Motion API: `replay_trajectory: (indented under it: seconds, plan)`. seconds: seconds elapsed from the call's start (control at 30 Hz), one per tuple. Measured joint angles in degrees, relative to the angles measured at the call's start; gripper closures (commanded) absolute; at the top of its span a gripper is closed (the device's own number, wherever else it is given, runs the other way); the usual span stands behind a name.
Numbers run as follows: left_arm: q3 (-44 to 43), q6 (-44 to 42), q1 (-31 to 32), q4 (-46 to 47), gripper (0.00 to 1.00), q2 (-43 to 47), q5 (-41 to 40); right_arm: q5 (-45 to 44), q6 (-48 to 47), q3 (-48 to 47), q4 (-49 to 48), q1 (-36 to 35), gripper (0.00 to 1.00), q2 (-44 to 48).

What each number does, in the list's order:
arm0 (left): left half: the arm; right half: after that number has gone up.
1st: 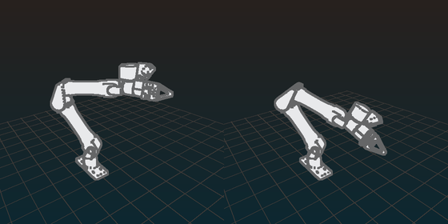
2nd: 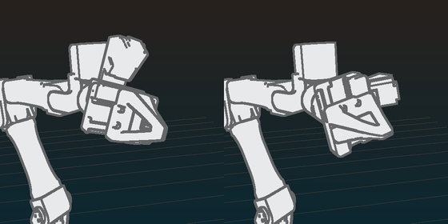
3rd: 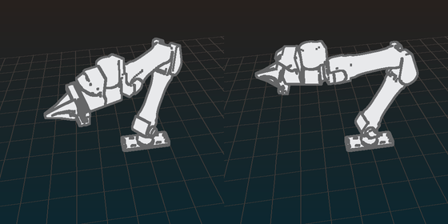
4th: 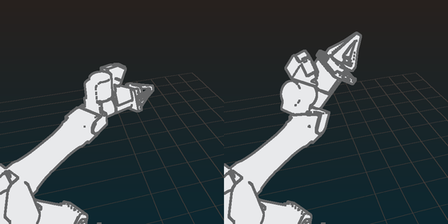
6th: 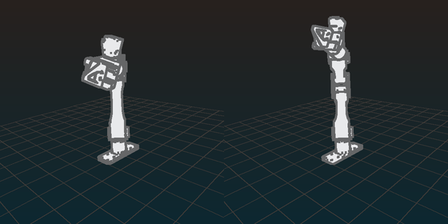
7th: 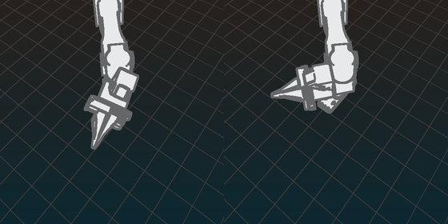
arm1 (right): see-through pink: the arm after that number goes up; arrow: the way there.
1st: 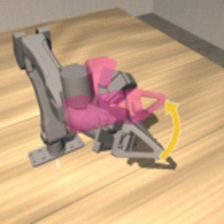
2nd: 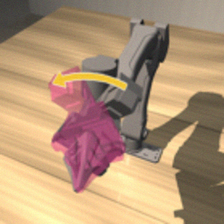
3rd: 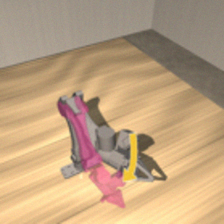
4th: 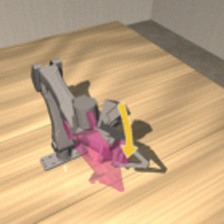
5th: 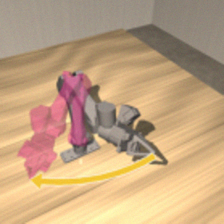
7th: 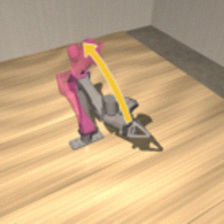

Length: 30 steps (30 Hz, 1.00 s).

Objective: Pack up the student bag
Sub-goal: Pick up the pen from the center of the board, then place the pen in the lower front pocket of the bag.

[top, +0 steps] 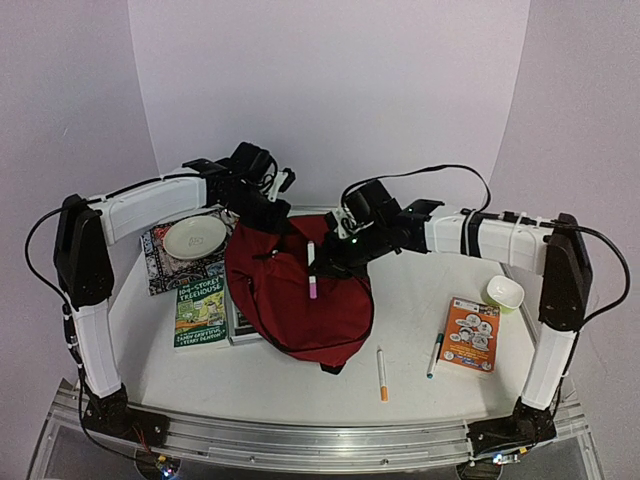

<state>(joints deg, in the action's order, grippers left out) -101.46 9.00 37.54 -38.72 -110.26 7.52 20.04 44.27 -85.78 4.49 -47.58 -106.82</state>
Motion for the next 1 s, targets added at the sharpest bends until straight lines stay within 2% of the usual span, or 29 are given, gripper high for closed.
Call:
replay_trajectory:
  seconds: [0.27, 0.57, 0.73, 1.0]
  plan:
    - [0.72, 0.74, 0.00, -0.24, 1.00, 0.48, 1.03, 4.80, 5.22, -0.48, -6.24, 0.51, 1.00, -7.91]
    - [4.45, 1.46, -0.05, 0.82, 1.00, 0.93, 3.30, 5.18, 10.18, -0.48, -11.66, 2.53, 1.00, -10.00]
    - [7.70, 1.51, -0.06, 0.96, 1.00, 1.11, 3.40, 4.51, 14.68, -1.37, -15.98, 5.27, 1.00, -12.63]
    - [8.84, 2.47, -0.11, 2.03, 1.00, 1.32, 6.38, -1.51, 25.27, -1.91, -26.47, 6.58, 1.00, -16.73]
